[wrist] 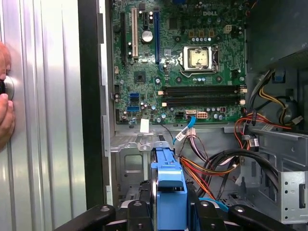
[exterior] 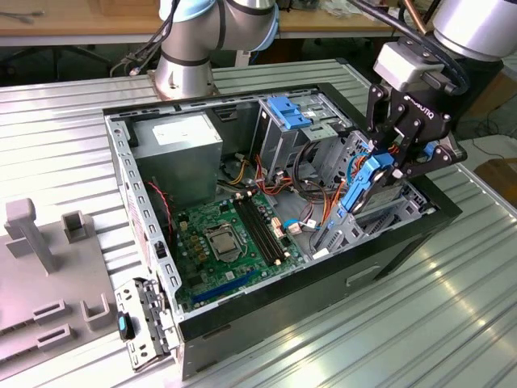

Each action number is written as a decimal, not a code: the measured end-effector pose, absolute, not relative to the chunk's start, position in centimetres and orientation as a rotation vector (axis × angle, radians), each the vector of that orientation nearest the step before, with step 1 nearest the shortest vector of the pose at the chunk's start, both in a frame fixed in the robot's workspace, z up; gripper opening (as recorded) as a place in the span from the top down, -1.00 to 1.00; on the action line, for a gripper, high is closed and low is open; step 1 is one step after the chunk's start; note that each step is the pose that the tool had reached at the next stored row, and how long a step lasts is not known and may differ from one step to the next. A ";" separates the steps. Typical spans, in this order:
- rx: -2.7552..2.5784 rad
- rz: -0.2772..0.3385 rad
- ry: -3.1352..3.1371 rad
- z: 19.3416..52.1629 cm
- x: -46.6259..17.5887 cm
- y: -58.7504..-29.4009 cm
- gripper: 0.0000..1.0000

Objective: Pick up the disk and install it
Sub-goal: 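Insert the disk into the insertion slot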

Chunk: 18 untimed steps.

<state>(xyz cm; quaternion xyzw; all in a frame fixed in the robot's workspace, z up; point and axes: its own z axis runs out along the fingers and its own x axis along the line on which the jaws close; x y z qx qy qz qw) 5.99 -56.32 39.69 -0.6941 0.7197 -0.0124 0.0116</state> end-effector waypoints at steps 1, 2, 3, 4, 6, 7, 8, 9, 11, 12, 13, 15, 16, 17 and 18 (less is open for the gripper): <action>-2.165 -0.038 2.244 39.6 6.0 -56.3 0.26; -2.165 -0.039 2.244 39.6 6.0 -56.3 0.26; -2.165 -0.039 2.244 39.6 6.0 -56.3 0.26; -2.165 -0.038 2.244 39.5 6.0 -56.3 0.26; -2.165 -0.038 2.244 39.4 6.0 -56.3 0.26; -2.165 -0.039 2.244 39.3 6.0 -56.3 0.26; -2.165 -0.039 2.244 39.3 6.0 -56.3 0.26; -2.165 -0.039 2.244 39.2 6.0 -56.3 0.26; -2.165 -0.039 2.244 39.2 6.0 -56.3 0.26; -2.165 -0.039 2.244 39.1 6.0 -56.3 0.26; -2.165 -0.039 2.244 39.0 6.0 -56.3 0.26; -2.165 -0.039 2.244 39.0 6.0 -56.3 0.26; -2.165 -0.039 2.244 38.9 6.0 -56.3 0.26; -2.165 -0.039 2.244 38.9 6.0 -56.3 0.26; -2.165 -0.039 2.244 38.8 6.0 -56.3 0.26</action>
